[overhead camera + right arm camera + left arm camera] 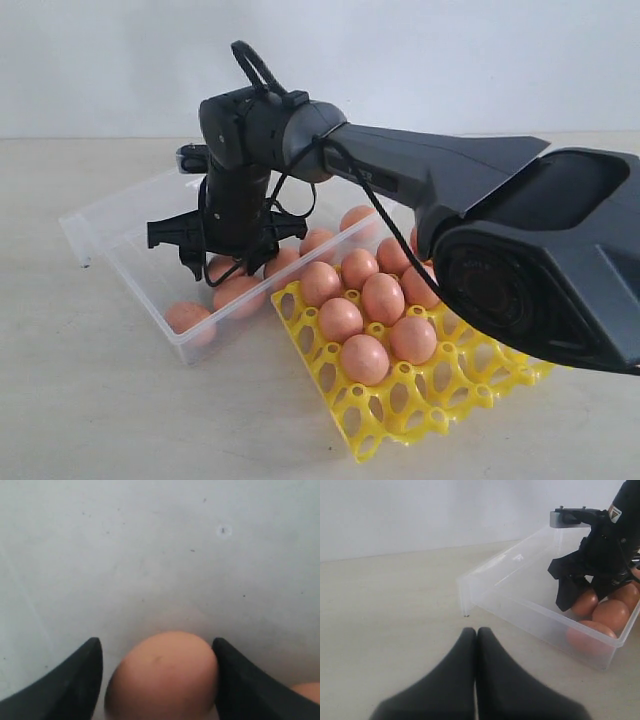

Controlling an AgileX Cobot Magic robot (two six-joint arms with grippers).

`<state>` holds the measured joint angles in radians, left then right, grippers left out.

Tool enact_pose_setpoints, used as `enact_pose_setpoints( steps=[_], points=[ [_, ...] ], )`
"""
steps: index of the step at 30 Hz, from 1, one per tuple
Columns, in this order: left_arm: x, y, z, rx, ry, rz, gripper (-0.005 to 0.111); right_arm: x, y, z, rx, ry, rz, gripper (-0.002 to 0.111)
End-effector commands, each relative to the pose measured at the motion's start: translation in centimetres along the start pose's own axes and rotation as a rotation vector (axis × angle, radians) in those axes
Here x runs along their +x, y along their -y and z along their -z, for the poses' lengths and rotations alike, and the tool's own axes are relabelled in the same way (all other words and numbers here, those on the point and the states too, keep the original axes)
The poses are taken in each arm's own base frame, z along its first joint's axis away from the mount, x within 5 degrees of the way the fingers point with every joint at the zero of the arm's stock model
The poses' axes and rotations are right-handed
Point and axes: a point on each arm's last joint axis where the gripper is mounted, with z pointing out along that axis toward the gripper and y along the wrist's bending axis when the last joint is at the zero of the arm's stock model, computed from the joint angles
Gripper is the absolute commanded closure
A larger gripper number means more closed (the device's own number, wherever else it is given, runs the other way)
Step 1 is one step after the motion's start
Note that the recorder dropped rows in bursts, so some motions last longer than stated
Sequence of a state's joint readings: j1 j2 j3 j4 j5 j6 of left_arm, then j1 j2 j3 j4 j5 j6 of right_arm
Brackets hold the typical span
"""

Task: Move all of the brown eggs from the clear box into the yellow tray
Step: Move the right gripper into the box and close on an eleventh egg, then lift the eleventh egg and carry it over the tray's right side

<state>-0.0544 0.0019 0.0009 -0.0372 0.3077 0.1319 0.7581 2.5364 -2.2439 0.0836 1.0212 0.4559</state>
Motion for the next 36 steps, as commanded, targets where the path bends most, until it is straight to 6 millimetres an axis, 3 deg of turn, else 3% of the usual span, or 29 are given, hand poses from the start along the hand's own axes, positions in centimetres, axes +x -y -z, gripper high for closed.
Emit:
enact_pose_setpoints(
  steps=[1, 4, 8, 11, 18, 23, 25, 29, 33, 36],
  points=[
    [-0.1, 0.0, 0.0, -0.004, 0.007, -0.001, 0.111, 0.2, 0.2, -0.9, 0.002, -0.015, -0.012, 0.08],
    [-0.1, 0.0, 0.0, -0.004, 0.007, -0.001, 0.111, 0.2, 0.2, -0.9, 0.002, -0.015, 0.004, 0.108],
    [-0.1, 0.0, 0.0, -0.004, 0.007, -0.001, 0.111, 0.0, 0.0, -0.8, -0.009, 0.009, 0.028, 0.108],
    [-0.1, 0.0, 0.0, -0.004, 0.007, -0.001, 0.111, -0.7, -0.4, 0.6, -0.035, 0.071, 0.095, 0.108],
    [-0.1, 0.0, 0.0, -0.004, 0.007, -0.001, 0.111, -3.0, -2.1, 7.8, -0.113, 0.322, 0.242, 0.108],
    [-0.1, 0.0, 0.0, -0.004, 0.007, -0.001, 0.111, -2.9, -3.1, 11.4, -0.125, 0.383, 0.269, 0.108],
    [-0.1, 0.0, 0.0, -0.004, 0.007, -0.001, 0.111, -2.5, -4.2, 12.2, -0.097, 0.424, 0.33, 0.108],
    [-0.1, 0.0, 0.0, -0.004, 0.007, -0.001, 0.111, -0.6, -8.4, 14.1, -0.057, 0.555, 0.468, 0.108],
    [-0.1, 0.0, 0.0, -0.004, 0.007, -0.001, 0.111, 2.1, -13.4, 17.1, -0.089, 0.74, 0.602, 0.109],
    [-0.1, 0.0, 0.0, -0.004, 0.007, -0.001, 0.111, 3.7, -15.2, 19.4, -0.093, 0.795, 0.67, 0.109]
  ],
)
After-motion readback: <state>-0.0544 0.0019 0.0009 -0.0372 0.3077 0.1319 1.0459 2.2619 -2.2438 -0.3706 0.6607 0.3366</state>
